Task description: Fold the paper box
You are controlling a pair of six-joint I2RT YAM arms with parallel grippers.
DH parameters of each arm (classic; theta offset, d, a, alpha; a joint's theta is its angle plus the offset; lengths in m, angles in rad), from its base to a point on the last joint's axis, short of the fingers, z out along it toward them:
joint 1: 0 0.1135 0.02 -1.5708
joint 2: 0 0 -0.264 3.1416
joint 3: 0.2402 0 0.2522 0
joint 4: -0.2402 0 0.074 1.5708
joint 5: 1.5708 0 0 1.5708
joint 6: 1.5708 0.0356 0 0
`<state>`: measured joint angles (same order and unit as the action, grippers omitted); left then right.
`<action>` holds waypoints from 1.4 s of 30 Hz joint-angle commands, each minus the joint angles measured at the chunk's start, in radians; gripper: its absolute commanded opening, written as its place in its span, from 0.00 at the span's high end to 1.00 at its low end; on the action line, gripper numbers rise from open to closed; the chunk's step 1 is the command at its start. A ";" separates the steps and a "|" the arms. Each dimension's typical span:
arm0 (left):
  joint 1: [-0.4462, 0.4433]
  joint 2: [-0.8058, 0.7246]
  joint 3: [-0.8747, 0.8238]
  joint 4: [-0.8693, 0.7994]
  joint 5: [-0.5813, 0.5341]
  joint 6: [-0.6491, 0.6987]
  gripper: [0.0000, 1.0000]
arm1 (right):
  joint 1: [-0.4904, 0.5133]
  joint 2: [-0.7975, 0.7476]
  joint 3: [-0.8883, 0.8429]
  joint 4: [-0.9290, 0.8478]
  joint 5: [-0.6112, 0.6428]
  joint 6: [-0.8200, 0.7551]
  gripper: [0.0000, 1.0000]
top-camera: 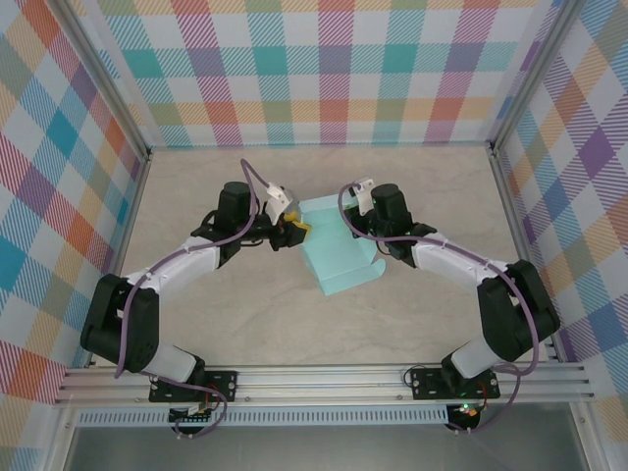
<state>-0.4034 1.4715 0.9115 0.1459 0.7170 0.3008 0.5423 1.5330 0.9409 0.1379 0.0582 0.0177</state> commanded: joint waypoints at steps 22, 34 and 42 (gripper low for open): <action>0.038 -0.166 -0.065 0.082 -0.217 -0.453 0.19 | 0.009 0.160 -0.002 0.042 -0.179 -0.462 0.91; -0.037 0.165 0.079 0.050 -0.168 -0.442 0.28 | 0.053 0.189 -0.174 0.349 -0.065 -0.263 0.77; -0.078 0.225 0.085 0.095 -0.162 -0.482 0.30 | 0.054 0.173 -0.229 0.383 -0.076 -0.280 0.62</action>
<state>-0.4740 1.6863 0.9699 0.2165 0.5404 -0.1650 0.5957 1.7252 0.7456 0.4633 -0.0113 -0.2703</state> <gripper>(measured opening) 0.704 0.369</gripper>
